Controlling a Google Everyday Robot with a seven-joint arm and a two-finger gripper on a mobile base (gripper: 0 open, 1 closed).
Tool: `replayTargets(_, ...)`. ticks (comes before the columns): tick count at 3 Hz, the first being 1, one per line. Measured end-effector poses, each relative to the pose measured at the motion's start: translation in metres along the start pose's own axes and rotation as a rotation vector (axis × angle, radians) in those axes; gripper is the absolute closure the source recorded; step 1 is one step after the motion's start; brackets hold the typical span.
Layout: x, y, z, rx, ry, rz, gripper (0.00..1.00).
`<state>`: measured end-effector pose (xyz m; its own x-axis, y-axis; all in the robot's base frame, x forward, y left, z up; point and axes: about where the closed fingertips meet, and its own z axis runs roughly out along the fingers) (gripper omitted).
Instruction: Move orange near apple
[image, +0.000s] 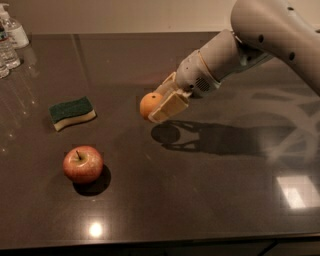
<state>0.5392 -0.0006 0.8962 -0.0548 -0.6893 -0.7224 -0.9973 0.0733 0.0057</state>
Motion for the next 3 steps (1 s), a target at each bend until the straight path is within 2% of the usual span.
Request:
replayTargets(1,-0.002,0.029,0.0,-0.053,-0.001,-0.024,1.0)
replayTargets(3,-0.021,0.087,0.041,-0.181,-0.047,-0.157,1.0)
